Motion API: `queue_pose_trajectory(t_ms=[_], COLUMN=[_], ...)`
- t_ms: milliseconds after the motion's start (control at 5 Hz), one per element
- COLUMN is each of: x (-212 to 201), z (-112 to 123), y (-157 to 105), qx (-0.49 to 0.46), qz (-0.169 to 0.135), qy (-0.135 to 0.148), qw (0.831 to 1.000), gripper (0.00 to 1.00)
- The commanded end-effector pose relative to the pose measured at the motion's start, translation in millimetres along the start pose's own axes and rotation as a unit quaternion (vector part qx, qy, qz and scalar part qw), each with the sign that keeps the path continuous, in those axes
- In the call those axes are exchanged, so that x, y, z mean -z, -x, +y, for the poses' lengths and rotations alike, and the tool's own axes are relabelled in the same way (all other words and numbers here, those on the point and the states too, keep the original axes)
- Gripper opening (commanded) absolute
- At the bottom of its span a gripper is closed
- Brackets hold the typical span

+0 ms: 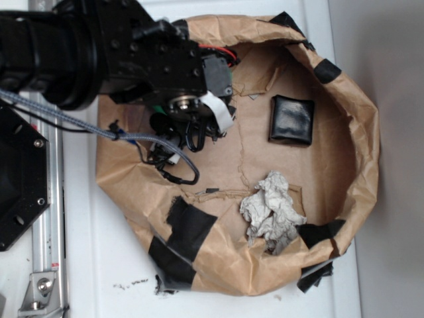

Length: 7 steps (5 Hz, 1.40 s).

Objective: Grab the green block.

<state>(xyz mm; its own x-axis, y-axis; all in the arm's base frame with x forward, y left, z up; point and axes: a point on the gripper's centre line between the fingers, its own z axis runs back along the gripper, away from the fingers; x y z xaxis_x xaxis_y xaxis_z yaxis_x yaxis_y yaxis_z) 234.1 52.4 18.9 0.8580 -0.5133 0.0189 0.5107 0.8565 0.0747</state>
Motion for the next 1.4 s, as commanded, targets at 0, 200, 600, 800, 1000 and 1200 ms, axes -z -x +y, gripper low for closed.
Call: queue_pose_trajectory(t_ms=[0, 200, 600, 800, 1000, 1200], x=[2, 1, 22, 19, 19, 9], z=[7, 9, -11, -13, -14, -10], y=[5, 1, 1, 4, 3, -1], qx=[0.003, -0.003, 0.003, -0.002, -0.002, -0.018], qz=[-0.001, -0.004, 0.017, 0.016, 0.019, 0.015], qy=[-0.008, -0.003, 0.064, 0.05, 0.04, 0.021], qw=[1.0, 1.0, 0.998, 0.999, 0.999, 1.0], gripper=[1.0, 1.0, 0.98, 0.0, 0.0, 0.0])
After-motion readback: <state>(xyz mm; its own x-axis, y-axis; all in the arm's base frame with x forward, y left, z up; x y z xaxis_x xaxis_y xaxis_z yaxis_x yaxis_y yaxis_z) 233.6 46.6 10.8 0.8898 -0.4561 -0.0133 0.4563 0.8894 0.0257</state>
